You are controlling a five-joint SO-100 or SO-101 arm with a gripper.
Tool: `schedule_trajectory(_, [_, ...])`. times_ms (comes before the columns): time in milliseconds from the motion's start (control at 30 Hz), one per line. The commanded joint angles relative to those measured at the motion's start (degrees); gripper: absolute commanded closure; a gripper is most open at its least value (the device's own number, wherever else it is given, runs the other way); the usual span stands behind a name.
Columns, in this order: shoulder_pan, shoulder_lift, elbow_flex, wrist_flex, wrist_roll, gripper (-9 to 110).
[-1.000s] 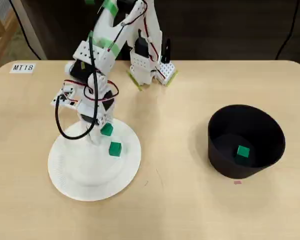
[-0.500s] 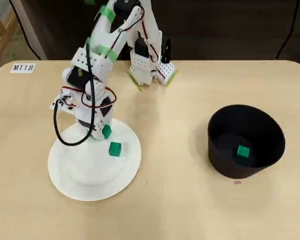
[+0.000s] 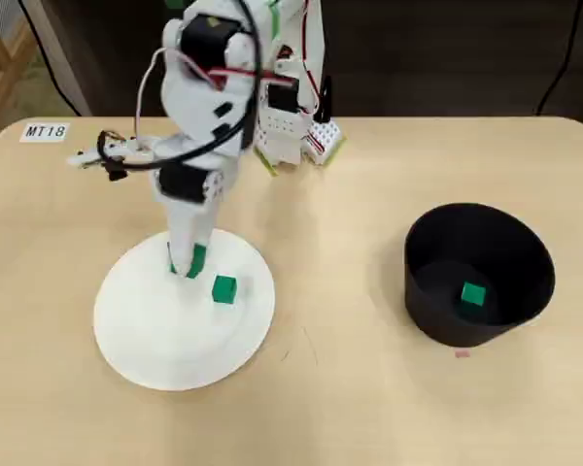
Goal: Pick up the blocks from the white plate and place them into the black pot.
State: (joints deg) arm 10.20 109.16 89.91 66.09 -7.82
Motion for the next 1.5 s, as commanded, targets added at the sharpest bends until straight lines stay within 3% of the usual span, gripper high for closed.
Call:
schedule_trajectory(0, [-9.58, 4.57, -2.11, -2.72, 1.05, 104])
schedule_trajectory(200, [-27.33, 2.46, -0.88, -4.48, 3.34, 104])
schedule_trajectory(367, [-35.77, -2.2, -0.88, -4.75, 5.01, 104])
schedule_trajectory(1167, [-47.46, -18.28, -3.43, -5.8, 8.17, 104])
schedule_trajectory(1200, [-47.46, -18.11, -3.43, -5.71, 8.53, 103])
schedule_trajectory(1333, [-47.64, -16.0, -2.99, -4.83, 7.29, 71])
schedule_trajectory(1400, [-47.37, -15.38, -3.43, -4.22, 8.17, 68])
schedule_trajectory(1467, [-47.02, -14.68, -3.52, -4.13, 8.44, 74])
